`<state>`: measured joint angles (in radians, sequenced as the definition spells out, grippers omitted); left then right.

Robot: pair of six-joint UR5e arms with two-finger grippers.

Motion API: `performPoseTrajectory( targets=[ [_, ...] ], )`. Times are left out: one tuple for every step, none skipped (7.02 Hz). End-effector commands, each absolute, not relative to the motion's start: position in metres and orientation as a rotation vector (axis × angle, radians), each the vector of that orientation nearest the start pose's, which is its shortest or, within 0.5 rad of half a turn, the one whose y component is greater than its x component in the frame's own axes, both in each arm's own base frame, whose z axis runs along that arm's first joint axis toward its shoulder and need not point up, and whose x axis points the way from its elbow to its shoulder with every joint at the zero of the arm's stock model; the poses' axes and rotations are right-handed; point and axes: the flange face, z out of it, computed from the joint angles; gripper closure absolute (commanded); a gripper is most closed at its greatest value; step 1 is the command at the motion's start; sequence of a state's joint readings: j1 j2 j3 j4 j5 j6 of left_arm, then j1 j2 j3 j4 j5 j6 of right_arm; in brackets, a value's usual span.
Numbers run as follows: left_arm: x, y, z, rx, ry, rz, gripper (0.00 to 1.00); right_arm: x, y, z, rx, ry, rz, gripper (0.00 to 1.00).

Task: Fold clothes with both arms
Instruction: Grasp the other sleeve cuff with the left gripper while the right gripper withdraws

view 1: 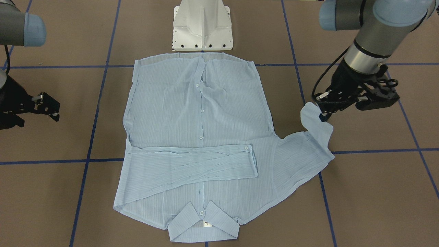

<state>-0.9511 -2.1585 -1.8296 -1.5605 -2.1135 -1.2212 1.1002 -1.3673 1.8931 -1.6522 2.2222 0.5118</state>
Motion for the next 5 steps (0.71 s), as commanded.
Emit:
performPoseTrajectory(
  targets=[
    [0.362, -0.584, 0.112, 0.029, 1.073, -0.397, 1.00, -0.154, -0.501, 0.438, 0.054, -0.745, -0.064, 0.00],
    [0.380, -0.605, 0.082, 0.031, 1.111, -0.414, 1.00, -0.150, -0.500, 0.440, 0.051, -0.743, -0.055, 0.00],
    [0.393, -0.620, 0.073, 0.023, 1.136, -0.427, 1.00, -0.149, -0.499, 0.442, 0.049, -0.743, -0.053, 0.00],
    [0.397, -0.625, 0.075, 0.032, 1.156, -0.425, 1.00, -0.149, -0.500, 0.443, 0.044, -0.740, -0.049, 0.00],
    [0.399, -0.626, 0.076, 0.026, 1.158, -0.432, 1.00, -0.150, -0.500, 0.444, 0.043, -0.739, -0.049, 0.00]
  ],
)
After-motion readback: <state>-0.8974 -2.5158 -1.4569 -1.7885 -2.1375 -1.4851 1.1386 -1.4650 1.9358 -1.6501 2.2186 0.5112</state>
